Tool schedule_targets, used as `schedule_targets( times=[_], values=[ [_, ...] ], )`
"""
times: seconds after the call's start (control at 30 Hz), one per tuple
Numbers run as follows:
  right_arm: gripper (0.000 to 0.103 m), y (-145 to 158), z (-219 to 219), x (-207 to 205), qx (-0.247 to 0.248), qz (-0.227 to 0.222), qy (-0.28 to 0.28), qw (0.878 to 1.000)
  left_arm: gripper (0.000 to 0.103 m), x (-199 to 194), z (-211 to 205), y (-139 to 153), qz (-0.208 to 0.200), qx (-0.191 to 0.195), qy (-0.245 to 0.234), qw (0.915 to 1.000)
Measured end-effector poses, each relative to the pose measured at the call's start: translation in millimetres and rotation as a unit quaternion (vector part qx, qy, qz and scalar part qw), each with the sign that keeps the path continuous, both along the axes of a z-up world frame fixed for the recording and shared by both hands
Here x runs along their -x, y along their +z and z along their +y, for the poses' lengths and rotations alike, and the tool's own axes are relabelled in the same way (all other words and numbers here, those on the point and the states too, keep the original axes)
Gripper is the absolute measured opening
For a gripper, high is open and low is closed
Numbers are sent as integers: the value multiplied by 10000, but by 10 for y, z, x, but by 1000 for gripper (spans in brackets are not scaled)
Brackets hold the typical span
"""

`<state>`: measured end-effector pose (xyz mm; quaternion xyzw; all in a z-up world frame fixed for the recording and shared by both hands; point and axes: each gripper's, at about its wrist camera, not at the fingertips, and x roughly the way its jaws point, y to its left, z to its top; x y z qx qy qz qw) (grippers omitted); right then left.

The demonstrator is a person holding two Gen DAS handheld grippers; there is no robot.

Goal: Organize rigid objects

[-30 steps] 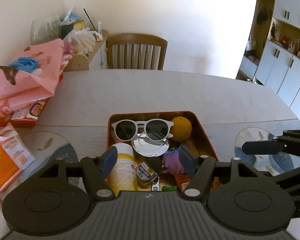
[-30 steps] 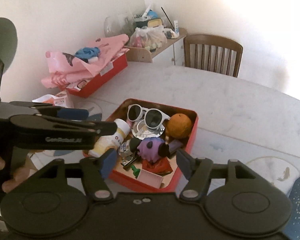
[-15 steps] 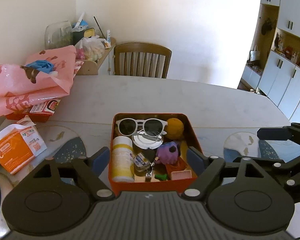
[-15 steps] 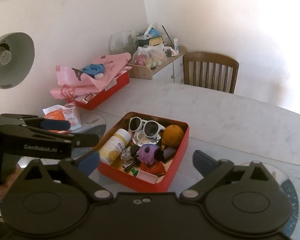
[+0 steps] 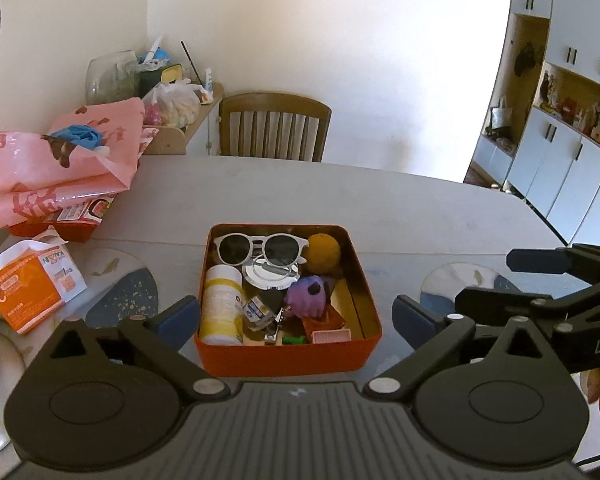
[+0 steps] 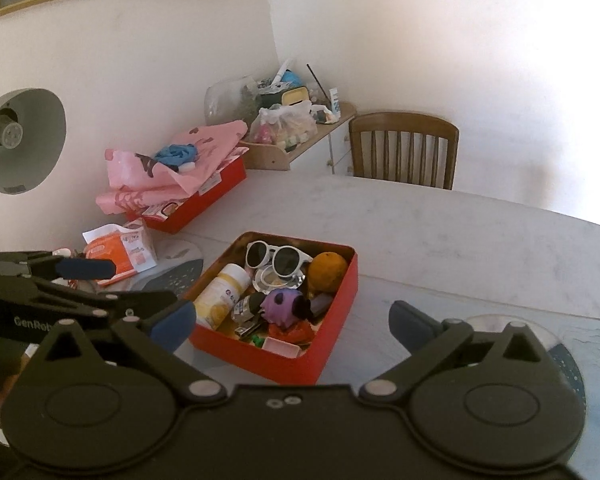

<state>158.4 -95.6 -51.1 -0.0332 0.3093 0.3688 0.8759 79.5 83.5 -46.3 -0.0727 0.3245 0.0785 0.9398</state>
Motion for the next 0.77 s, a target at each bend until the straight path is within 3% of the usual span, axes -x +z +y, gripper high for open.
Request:
schedule_targets(
  times=[0.77],
  values=[
    [103, -44, -361, -20, 84, 15, -307, 9995, 102, -33, -335, 10, 39, -130, 138, 9998]
  ],
)
